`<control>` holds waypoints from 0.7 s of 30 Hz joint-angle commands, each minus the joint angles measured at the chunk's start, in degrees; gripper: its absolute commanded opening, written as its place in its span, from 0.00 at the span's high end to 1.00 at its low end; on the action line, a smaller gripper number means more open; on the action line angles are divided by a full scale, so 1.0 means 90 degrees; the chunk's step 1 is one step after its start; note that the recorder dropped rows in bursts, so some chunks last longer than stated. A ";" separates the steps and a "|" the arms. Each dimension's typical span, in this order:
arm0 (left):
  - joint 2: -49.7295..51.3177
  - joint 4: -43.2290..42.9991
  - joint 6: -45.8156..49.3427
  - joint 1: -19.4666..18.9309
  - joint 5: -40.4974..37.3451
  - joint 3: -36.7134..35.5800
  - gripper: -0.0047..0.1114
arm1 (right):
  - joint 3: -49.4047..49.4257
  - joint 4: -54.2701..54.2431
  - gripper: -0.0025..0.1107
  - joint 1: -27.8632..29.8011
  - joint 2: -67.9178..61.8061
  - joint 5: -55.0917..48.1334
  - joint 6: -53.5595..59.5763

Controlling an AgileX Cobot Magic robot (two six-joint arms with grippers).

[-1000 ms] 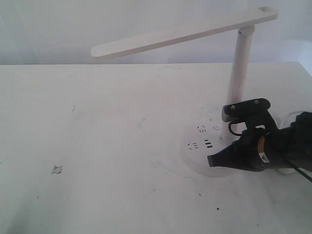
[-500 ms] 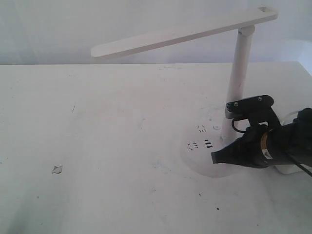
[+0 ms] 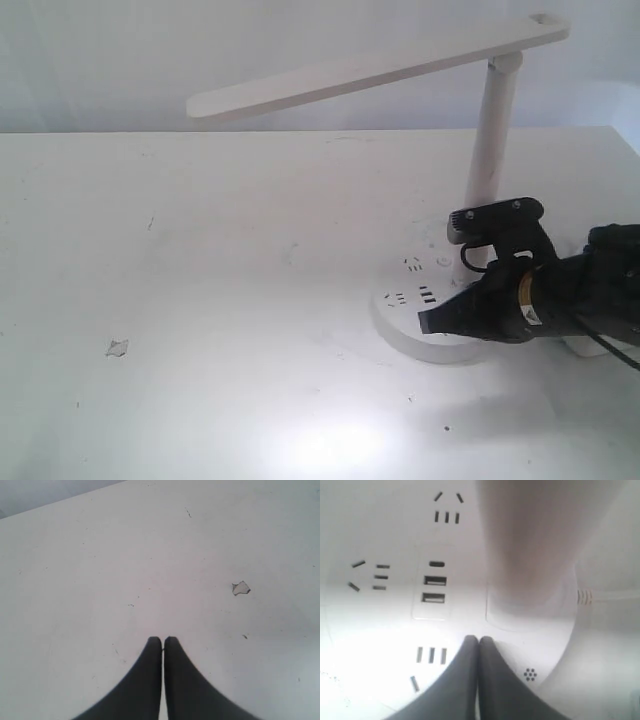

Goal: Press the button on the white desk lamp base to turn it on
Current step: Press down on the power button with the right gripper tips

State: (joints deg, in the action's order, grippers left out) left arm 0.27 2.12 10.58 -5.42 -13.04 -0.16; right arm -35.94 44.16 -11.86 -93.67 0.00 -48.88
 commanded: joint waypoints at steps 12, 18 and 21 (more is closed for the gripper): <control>-0.0030 0.0041 -0.0004 -0.0012 0.0018 0.0018 0.95 | -0.0073 0.0078 0.98 0.0053 0.0088 0.0408 0.0044; -0.0030 0.0041 -0.0004 -0.0012 0.0018 0.0018 0.95 | -0.0073 0.0078 0.98 0.0053 0.0795 0.0738 0.0128; -0.0030 0.0041 -0.0004 -0.0012 0.0018 0.0018 0.95 | 0.0046 0.0078 0.98 0.0053 0.1268 0.0638 0.0257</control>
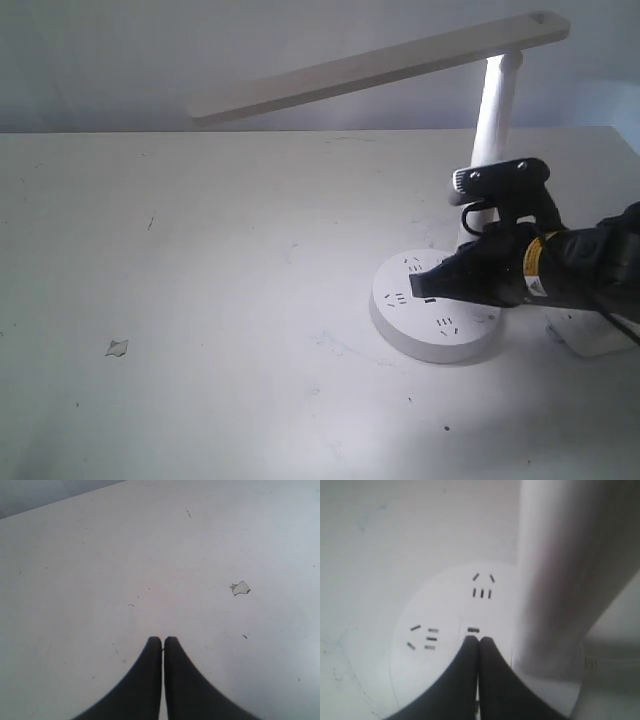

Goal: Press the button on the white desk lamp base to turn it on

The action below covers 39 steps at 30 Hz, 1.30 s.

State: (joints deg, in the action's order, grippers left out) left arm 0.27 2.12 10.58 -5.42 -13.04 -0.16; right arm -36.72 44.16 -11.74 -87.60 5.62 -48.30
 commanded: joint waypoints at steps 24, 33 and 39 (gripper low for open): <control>-0.0030 0.0041 -0.0004 -0.0012 0.0018 0.0018 0.95 | 0.1791 -0.0078 0.98 0.0040 0.4717 0.0188 0.0477; -0.0030 0.0041 -0.0004 -0.0012 0.0018 0.0018 0.95 | 0.1791 -0.0849 0.98 0.0040 0.5188 0.0380 0.1070; -0.0030 0.0041 -0.0004 -0.0012 0.0018 0.0018 0.95 | 0.2208 -0.2206 0.98 0.0040 0.5769 0.0603 0.2254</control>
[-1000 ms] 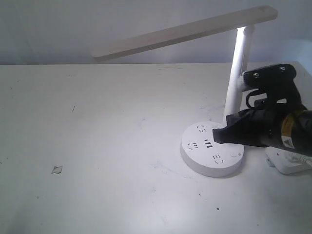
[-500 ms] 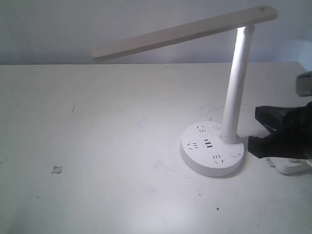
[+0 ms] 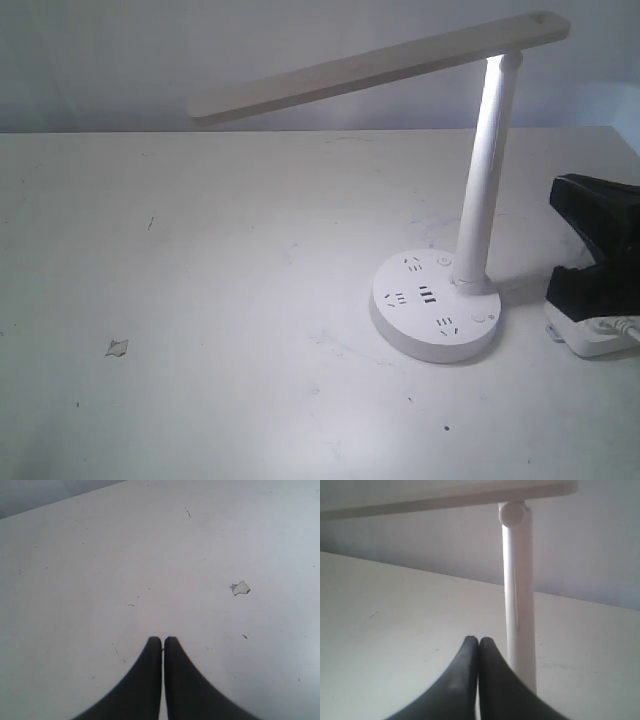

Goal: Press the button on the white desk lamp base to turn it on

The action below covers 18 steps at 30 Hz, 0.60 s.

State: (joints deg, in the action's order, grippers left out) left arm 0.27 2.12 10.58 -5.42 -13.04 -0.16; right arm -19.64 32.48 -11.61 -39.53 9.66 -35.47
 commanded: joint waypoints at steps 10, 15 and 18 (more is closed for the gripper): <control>-0.0030 0.0041 -0.0004 -0.0012 0.0018 0.0018 0.95 | 0.1025 -0.2222 0.98 0.0025 0.1765 0.0513 0.1814; -0.0030 0.0041 -0.0004 -0.0012 0.0018 0.0018 0.95 | 0.1153 -0.2249 0.98 0.0025 0.2073 0.0755 0.1847; -0.0030 0.0041 -0.0004 -0.0012 0.0018 0.0018 0.95 | 0.1163 -0.2263 0.98 0.0025 0.2153 0.0527 0.1351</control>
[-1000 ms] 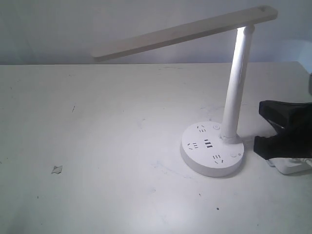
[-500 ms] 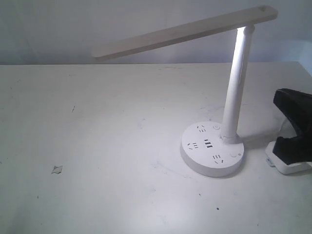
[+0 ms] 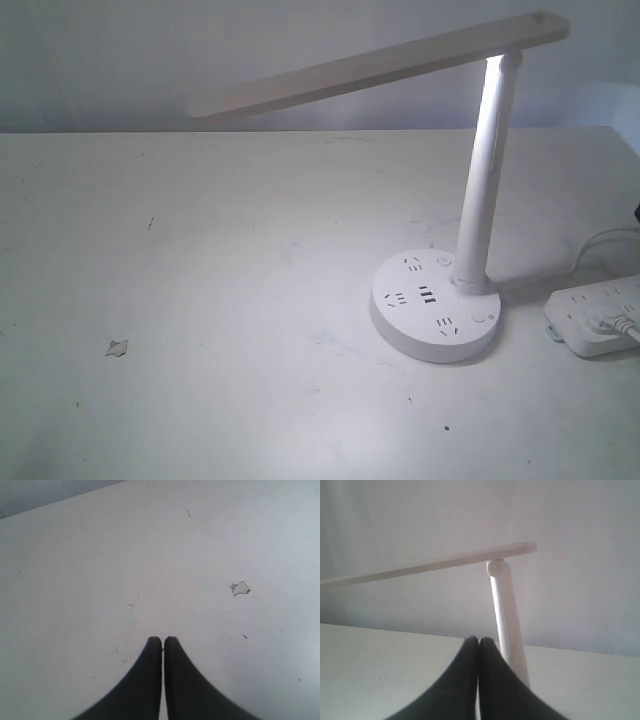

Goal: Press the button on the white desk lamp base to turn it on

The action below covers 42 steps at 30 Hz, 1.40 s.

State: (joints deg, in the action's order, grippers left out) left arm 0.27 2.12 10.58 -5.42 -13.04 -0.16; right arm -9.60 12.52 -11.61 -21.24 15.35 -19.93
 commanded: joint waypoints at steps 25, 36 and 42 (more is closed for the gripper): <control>-0.0030 0.0041 -0.0004 -0.0012 0.0018 0.0018 0.95 | 0.0108 0.0017 0.98 0.0025 0.0121 -0.1837 0.0967; -0.0030 0.0041 -0.0004 -0.0012 0.0018 0.0018 0.95 | 0.0589 -0.0013 0.98 0.0220 0.0344 -0.1795 0.1012; -0.0030 0.0041 -0.0004 -0.0012 0.0018 0.0018 0.95 | 0.0929 -0.0025 0.98 0.0918 0.0951 -0.1706 0.0997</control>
State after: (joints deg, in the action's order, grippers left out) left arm 0.27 2.12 10.58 -5.42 -13.04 -0.16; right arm -2.53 12.45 -6.13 -14.99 -1.21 -10.95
